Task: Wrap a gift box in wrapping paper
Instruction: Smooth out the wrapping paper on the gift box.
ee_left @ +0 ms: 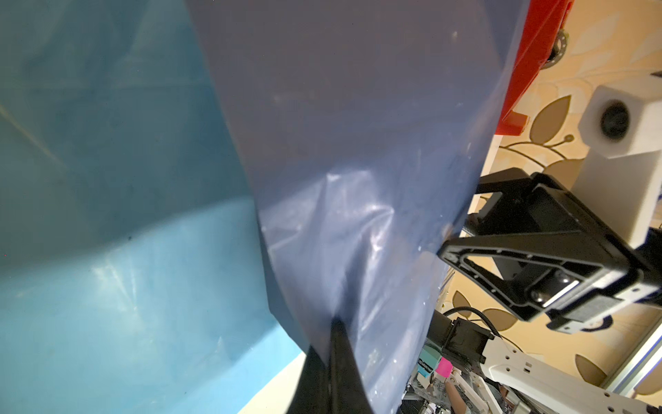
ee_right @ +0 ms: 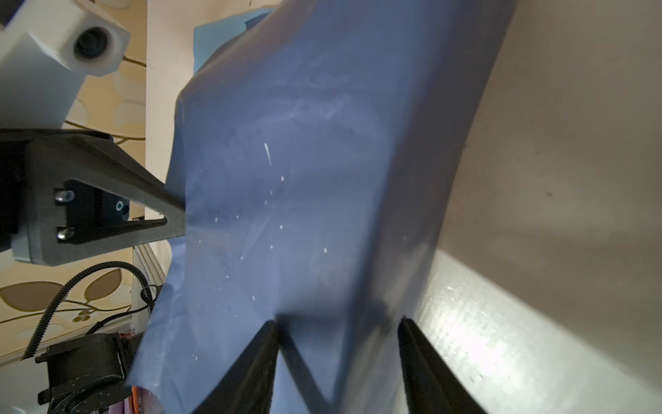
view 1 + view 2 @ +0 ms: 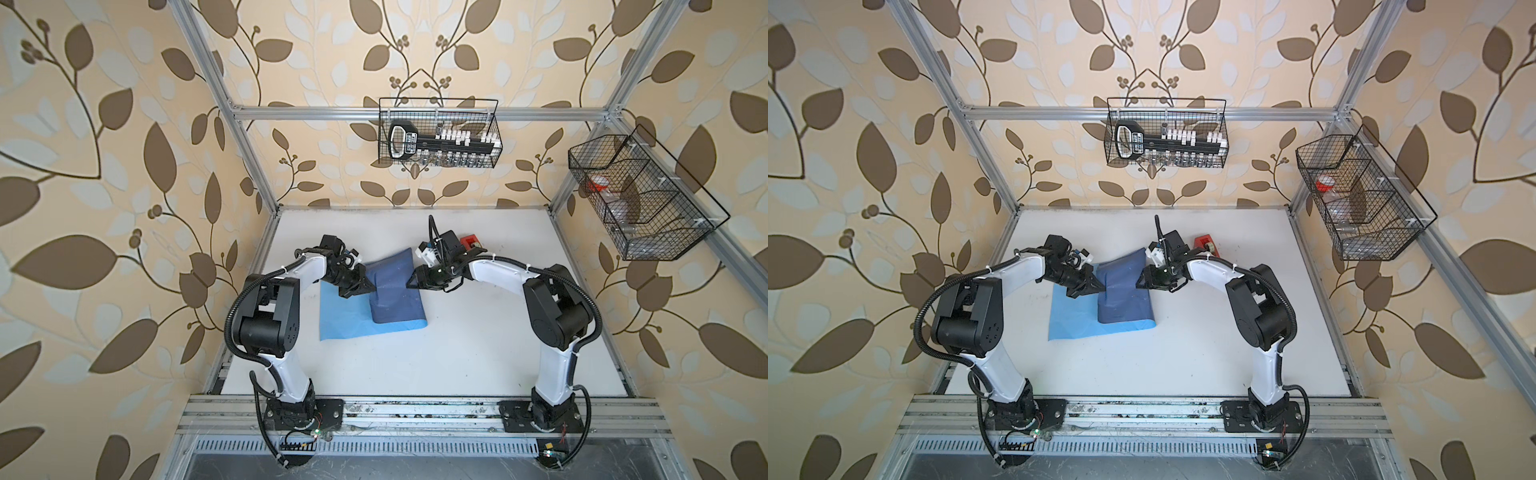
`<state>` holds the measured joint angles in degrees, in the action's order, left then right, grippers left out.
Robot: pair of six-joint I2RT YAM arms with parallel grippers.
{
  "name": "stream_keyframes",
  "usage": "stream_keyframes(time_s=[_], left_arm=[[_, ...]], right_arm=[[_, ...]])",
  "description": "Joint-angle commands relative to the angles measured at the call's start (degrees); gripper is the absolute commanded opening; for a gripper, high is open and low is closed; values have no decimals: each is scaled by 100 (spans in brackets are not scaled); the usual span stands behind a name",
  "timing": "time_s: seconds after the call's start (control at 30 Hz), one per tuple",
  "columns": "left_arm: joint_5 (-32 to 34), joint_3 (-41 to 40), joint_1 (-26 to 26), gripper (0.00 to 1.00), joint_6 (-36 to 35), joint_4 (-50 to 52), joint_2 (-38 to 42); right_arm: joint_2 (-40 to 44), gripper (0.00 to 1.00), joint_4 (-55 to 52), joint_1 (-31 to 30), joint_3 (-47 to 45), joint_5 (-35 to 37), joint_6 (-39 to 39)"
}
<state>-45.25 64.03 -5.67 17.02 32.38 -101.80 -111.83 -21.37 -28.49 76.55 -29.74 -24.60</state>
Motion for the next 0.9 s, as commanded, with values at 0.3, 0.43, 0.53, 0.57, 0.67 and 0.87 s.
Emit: stream_keyframes(time_s=[0.3, 0.43, 0.53, 0.57, 0.67, 0.87], left_arm=[[515, 79, -101, 0, -229, 276, -471], [668, 100, -173, 0, -308, 326, -559], [746, 118, -287, 0, -376, 360, -621], [746, 131, -330, 0, -395, 362, -644], [763, 221, -408, 0, -447, 435, -741], [843, 426, -413, 0, -471, 581, -887]], right_arm=[[71, 51, -333, 138, 130, -106, -82], [-80, 43, -309, 83, 106, -46, -47], [-128, 39, -291, 40, -8, 16, -19], [-131, 38, -289, 35, -47, 28, -10], [-82, 35, -306, 37, -123, -6, -9], [127, 36, -364, 153, 103, -198, -232]])
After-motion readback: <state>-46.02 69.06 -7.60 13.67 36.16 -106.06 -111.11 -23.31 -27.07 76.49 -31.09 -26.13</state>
